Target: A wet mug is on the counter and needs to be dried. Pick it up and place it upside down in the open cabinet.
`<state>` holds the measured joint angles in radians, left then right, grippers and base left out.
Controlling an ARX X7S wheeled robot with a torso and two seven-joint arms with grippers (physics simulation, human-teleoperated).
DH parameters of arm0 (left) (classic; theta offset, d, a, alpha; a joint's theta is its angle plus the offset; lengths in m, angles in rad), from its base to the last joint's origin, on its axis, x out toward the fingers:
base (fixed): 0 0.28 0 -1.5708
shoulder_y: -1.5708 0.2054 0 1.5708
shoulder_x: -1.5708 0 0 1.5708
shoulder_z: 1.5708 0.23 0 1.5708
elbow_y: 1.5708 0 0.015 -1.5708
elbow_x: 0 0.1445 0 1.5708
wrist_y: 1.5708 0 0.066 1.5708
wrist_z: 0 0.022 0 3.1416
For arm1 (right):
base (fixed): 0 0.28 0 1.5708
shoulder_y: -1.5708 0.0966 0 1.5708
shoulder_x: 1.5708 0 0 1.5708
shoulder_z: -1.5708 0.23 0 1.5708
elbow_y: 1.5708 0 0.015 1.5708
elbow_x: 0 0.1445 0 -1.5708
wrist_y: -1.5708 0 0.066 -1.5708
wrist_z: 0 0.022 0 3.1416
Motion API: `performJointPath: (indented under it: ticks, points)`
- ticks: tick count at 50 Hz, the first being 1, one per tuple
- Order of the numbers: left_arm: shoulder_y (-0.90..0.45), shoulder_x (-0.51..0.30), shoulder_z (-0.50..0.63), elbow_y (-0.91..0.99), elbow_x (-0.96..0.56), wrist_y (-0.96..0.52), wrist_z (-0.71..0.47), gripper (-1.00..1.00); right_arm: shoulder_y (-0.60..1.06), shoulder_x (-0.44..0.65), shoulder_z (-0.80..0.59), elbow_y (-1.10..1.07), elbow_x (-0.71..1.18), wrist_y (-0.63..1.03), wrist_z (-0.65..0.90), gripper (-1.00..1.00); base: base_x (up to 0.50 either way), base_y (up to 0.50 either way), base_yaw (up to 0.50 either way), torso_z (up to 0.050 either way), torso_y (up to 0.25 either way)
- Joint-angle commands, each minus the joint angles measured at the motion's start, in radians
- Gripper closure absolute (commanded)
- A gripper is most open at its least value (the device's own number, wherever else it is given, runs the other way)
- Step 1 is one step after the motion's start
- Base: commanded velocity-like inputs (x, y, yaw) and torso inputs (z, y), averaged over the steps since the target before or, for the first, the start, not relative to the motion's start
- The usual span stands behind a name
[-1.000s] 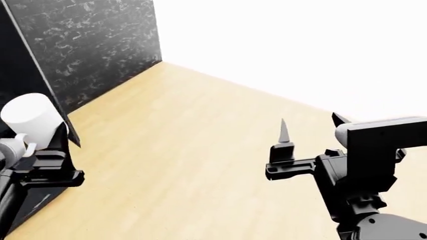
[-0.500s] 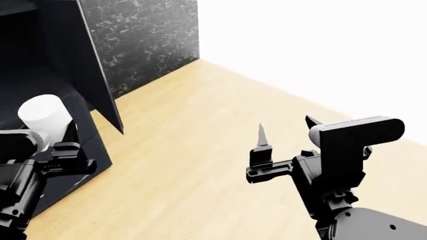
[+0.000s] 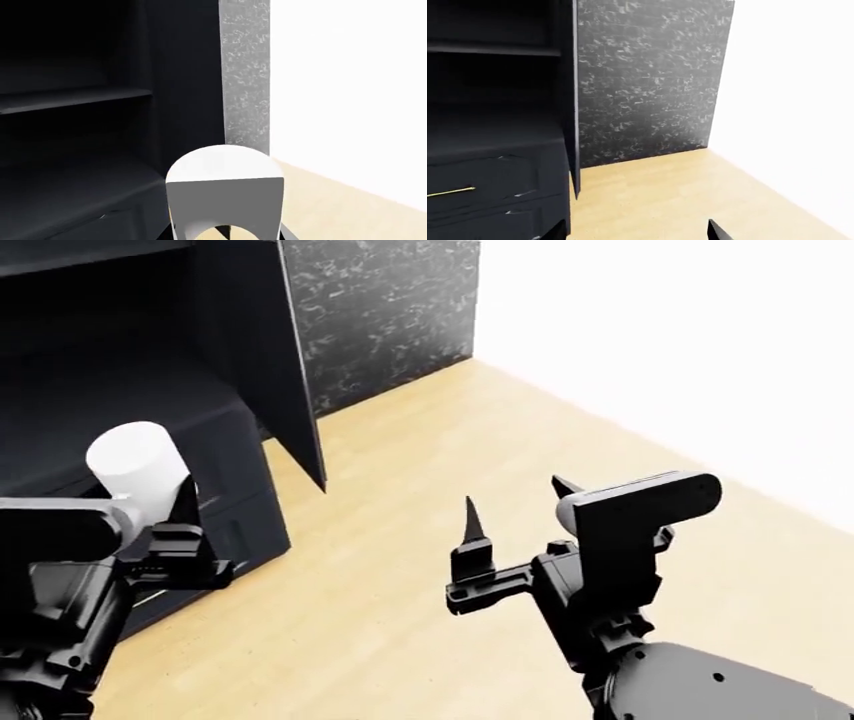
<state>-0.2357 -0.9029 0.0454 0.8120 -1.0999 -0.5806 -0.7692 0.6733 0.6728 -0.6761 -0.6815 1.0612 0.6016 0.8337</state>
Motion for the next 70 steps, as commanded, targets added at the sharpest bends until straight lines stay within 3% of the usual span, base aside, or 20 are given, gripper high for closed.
performJointPath:
  ticks: [1, 15, 70]
  points:
    - [-0.080, 0.023, 0.036, 0.023, -0.002, -0.010, -0.006, 1.00, 0.012, -0.050, -0.015, 0.050, -0.038, -0.029, -0.043, -1.00, -0.02, 0.02, 0.50, 0.000, 0.000]
    - [-0.129, 0.063, 0.071, -0.021, 0.032, -0.001, 0.028, 1.00, 0.004, -0.078, -0.017, 0.100, -0.065, -0.068, -0.076, -1.00, -0.01, 0.01, 0.50, 0.000, 0.000]
    - [-0.102, 0.050, 0.063, 0.014, 0.031, 0.011, 0.000, 1.00, -0.021, -0.063, -0.015, 0.055, -0.073, -0.091, -0.053, -1.00, -0.01, 0.00, 0.50, 0.000, 0.000]
